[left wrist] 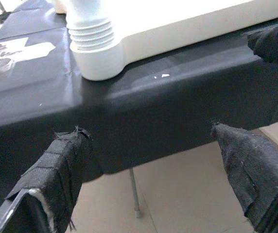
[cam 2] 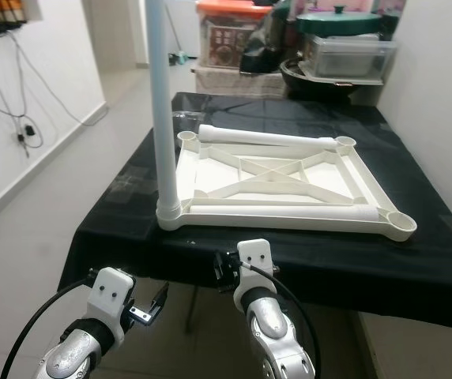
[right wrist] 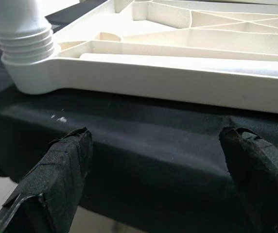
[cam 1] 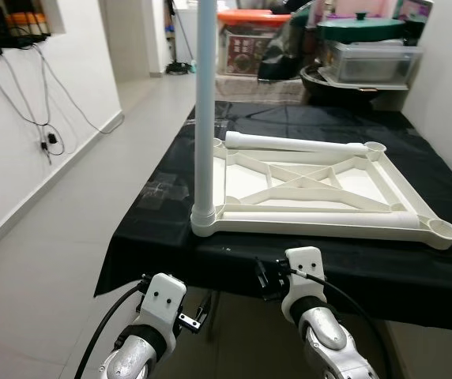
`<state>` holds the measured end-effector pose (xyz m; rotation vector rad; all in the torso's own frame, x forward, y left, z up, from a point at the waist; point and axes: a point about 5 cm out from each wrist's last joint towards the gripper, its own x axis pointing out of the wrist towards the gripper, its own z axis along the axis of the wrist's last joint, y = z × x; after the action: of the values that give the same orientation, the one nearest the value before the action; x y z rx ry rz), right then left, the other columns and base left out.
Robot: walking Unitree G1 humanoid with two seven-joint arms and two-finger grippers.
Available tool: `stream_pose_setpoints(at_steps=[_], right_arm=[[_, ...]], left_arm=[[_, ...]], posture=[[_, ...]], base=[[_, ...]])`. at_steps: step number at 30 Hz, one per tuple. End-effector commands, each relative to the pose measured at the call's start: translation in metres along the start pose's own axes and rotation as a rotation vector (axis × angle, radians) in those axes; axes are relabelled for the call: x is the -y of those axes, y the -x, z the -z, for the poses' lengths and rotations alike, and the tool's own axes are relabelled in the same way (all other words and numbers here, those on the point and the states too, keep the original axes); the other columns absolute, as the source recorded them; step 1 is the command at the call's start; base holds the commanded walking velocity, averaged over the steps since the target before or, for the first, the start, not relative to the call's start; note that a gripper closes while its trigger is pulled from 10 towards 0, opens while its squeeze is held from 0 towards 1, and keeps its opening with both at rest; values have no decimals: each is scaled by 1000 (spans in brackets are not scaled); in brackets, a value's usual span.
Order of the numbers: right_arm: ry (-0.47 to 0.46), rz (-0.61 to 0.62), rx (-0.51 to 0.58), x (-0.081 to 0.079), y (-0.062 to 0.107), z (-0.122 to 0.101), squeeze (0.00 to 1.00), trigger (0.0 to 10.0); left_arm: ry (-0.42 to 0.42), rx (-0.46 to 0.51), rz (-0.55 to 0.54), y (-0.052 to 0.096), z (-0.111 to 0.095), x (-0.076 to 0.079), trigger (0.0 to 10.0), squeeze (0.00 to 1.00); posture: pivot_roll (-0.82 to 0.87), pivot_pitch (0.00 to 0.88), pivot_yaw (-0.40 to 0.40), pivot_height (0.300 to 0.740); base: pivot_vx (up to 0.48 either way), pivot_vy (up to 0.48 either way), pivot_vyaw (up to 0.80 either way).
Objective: Building children table
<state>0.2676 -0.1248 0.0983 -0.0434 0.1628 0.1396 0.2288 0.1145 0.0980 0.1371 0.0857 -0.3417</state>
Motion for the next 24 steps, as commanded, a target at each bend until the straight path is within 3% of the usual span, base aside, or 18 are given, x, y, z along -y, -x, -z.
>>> stream_pose_setpoints(at_steps=[1, 13, 24], right_arm=[[-1, -10, -16, 0, -3, 1, 0, 10000], [24, -22, -26, -2, -10, 2, 0, 10000], [41, -3, -44, 0, -12, 4, 0, 10000]], left_arm=[[4, -16, -2, -2, 5, -1, 10000, 0], [-13, -11, 4, -10, 7, -2, 10000, 0], [-26, -8, 7, -12, 7, -1, 10000, 0]], posture=[[150, 0, -31, 740], [153, 0, -31, 740], [153, 0, -31, 740]], base=[[0, 0, -775], [0, 0, -776], [0, 0, 0]])
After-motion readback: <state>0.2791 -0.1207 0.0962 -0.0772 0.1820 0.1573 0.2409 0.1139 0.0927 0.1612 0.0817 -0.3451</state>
